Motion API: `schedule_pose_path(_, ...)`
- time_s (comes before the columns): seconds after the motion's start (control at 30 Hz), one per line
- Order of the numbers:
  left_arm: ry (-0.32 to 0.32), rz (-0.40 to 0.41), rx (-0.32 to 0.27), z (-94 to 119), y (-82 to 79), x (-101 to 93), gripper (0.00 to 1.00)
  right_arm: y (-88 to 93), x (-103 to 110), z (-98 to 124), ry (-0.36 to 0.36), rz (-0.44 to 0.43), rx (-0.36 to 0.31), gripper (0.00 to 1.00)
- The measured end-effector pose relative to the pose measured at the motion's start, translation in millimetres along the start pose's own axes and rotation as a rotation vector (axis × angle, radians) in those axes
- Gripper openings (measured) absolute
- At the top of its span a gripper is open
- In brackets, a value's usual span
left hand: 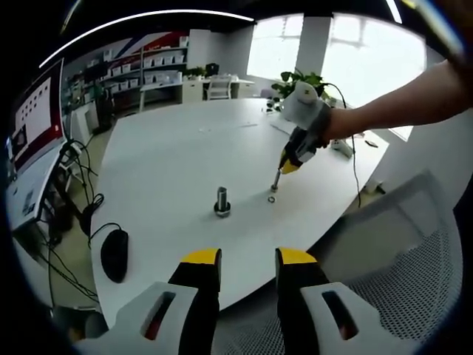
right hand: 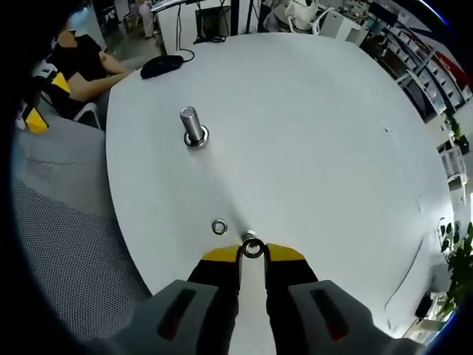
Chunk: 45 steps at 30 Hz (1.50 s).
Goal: Place the washer onto the threaded stud by aligning its center hole with the stud, sliding it down to the base, and recovering from edge contact or off-axis alignment until the washer reaches the visible bottom stop.
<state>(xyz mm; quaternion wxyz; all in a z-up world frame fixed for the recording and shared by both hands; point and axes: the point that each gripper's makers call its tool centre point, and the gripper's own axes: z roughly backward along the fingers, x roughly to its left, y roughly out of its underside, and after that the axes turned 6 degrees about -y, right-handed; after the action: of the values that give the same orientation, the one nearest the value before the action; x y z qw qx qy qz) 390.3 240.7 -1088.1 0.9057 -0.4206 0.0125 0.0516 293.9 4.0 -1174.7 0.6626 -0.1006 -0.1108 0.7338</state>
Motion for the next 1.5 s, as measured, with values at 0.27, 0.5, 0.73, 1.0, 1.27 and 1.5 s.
schedule_pose_path(0.27,-0.001,0.001,0.002,0,0.9,0.0,0.27,0.0,-2,-6,0.001,0.008,0.004,0.14)
schedule_pose_path(0.5,-0.002,0.001,0.007,-1,1.7,0.0,0.27,0.7,0,-9,-0.004,0.009,0.016,0.14)
schedule_pose_path(0.73,-0.002,0.005,0.009,-1,2.1,0.2,0.27,4.0,5,-16,-0.017,0.012,0.036,0.14)
schedule_pose_path(1.0,-0.007,0.008,0.011,0,1.7,-0.5,0.27,10.8,3,-32,-0.03,0.021,0.061,0.14)
schedule_pose_path(1.27,-0.011,0.013,0.014,0,2.7,1.0,0.27,15.5,0,-42,-0.041,0.023,0.086,0.14)
schedule_pose_path(1.5,-0.01,0.012,0.015,0,1.8,-0.4,0.27,19.7,-2,-53,-0.046,0.014,0.095,0.14)
